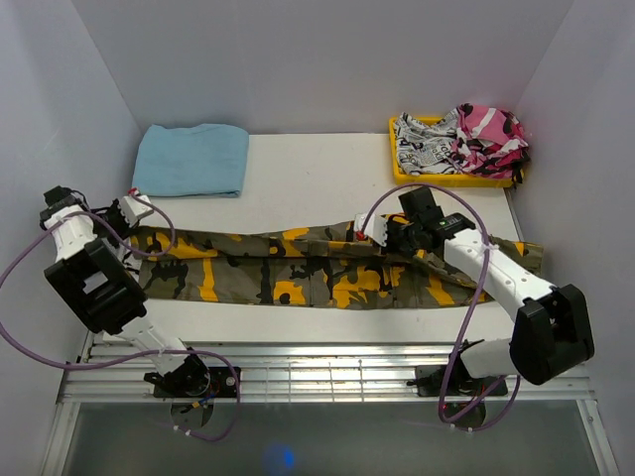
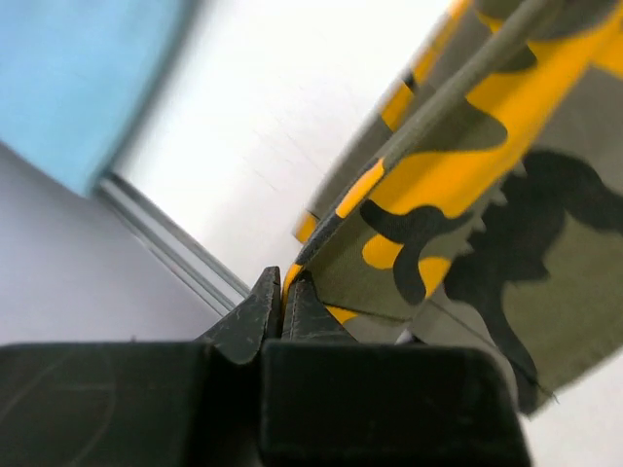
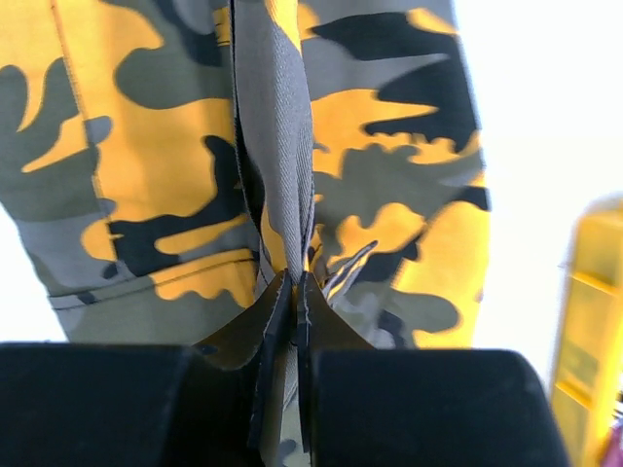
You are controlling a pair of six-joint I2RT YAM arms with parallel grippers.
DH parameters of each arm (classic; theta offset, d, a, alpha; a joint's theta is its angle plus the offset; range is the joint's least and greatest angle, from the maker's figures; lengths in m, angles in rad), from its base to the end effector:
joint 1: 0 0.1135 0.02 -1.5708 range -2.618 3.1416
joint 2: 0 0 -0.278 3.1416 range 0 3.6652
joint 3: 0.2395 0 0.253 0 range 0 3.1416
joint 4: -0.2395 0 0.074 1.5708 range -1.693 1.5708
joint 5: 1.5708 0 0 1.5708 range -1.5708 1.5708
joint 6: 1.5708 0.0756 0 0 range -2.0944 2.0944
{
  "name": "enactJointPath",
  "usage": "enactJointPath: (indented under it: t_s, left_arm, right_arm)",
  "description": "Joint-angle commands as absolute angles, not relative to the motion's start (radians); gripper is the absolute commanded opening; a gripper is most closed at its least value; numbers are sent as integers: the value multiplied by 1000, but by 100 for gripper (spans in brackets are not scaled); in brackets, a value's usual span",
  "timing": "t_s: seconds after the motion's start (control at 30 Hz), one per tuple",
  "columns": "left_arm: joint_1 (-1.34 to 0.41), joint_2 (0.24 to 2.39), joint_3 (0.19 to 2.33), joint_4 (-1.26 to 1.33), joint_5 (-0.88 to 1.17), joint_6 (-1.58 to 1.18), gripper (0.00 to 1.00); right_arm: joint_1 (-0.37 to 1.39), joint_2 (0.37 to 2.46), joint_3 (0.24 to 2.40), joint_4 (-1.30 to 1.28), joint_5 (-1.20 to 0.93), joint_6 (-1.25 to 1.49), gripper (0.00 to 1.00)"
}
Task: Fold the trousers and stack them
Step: Fold the trousers
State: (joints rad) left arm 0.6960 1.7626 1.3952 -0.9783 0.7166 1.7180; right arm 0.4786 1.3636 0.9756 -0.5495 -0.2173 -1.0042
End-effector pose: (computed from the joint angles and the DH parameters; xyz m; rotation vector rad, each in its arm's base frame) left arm 0.3029 0.1883 0.2264 1.2599 2.0398 -0.0662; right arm 0.2592 0.1529 0.2290 -1.7374 1.7664 0.0500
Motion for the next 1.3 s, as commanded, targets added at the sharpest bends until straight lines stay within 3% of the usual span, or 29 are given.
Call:
enactJointPath:
  t_s: [0.0,0.17,0.3,0.5,0.8,0.97,1.1,1.27]
  left_arm:
    - [713,1640,1407,-709,817,1525,0]
    - [715,1543,1241,-678,773,1639,0]
    - [733,1470,981,-625,680,1770,0]
    - [790,1529,907,-655,571,1830,0]
    - [825,1626,980,-834,503,1896,0]
    - [824,1621,1098,-933,587,1795,0]
    - [789,1629,1253,-806,712,1562,0]
    - [680,1701,1419,-471,701,1228,0]
  right_arm:
    - [407,1290,1012,-621,-213,-1063,8]
    - [406,1221,899,-670,-261,-1126,8]
    - [408,1226,822,-692,-278,-1155,8]
    - [417,1236,738,-716,-321,-1178,8]
    - [459,1273,709,-726,-351,-1170,8]
    - [465,1284,732,-721,-357,-1152,8]
    - [465,1296,776,-695,-336,-1123,8]
    - [463,1331,831,-641,-295,-1068,8]
